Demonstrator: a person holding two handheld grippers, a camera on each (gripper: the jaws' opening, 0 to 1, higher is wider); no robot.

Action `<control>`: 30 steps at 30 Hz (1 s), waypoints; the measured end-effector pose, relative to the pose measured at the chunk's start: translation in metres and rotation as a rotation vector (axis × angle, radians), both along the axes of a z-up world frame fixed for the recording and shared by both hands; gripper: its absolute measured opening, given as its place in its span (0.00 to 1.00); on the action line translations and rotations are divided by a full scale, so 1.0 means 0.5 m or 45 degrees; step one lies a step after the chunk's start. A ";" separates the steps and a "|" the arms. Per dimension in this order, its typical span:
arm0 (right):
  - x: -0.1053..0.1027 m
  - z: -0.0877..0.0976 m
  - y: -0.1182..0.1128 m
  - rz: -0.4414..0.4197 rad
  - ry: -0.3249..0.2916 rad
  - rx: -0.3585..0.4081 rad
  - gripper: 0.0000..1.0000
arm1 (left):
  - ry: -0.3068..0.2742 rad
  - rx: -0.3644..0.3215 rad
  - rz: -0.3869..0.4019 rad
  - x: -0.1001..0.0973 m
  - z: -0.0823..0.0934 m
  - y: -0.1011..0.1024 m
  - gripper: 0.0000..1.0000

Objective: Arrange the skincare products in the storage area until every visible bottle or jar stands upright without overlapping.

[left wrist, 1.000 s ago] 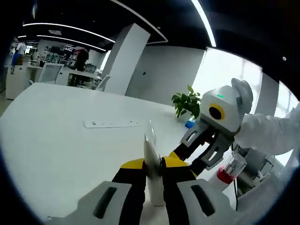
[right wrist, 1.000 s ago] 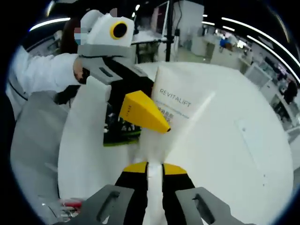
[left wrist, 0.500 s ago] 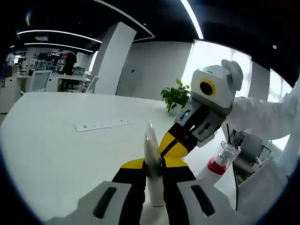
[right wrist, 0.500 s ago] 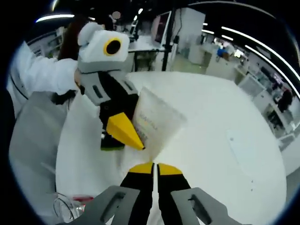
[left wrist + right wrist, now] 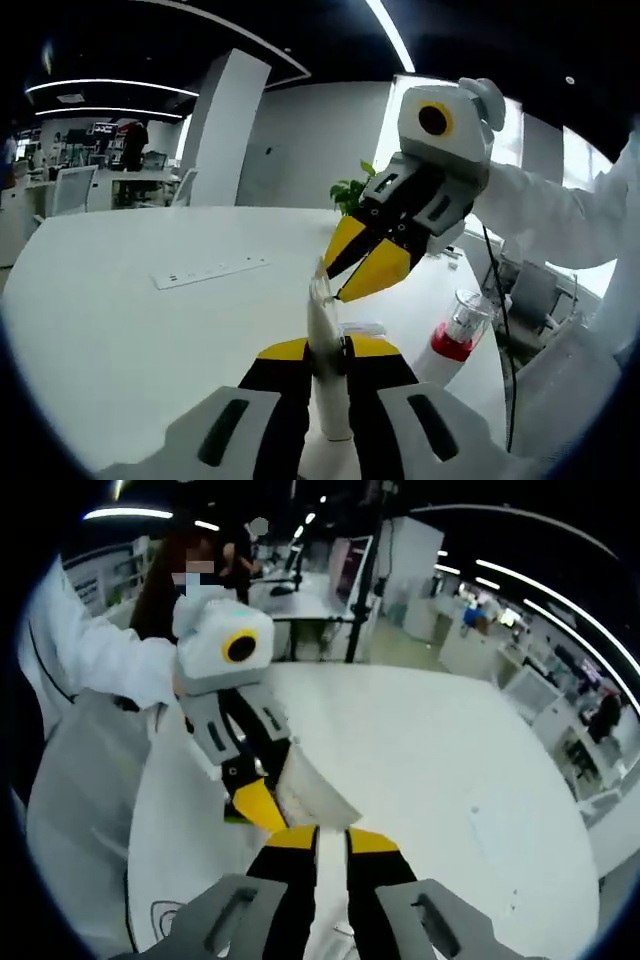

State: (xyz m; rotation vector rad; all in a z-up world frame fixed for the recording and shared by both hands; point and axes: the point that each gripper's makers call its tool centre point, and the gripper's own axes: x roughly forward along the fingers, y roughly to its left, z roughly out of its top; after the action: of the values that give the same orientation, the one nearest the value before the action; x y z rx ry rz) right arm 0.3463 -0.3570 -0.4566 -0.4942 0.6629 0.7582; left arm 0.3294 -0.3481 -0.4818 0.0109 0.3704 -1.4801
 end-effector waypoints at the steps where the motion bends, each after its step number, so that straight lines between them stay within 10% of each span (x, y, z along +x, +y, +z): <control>1: -0.001 0.004 0.003 0.008 0.001 0.005 0.07 | -0.016 -0.001 -0.014 -0.006 0.002 0.001 0.12; 30: -0.079 0.019 0.052 0.272 0.128 -0.105 0.00 | -0.148 0.001 -0.254 -0.057 0.008 0.003 0.18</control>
State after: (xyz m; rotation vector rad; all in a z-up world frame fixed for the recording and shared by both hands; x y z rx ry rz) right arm 0.3071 -0.3311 -0.4468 -0.6123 0.7446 0.9643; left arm 0.3008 -0.3466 -0.4778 0.1370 0.2819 -1.6678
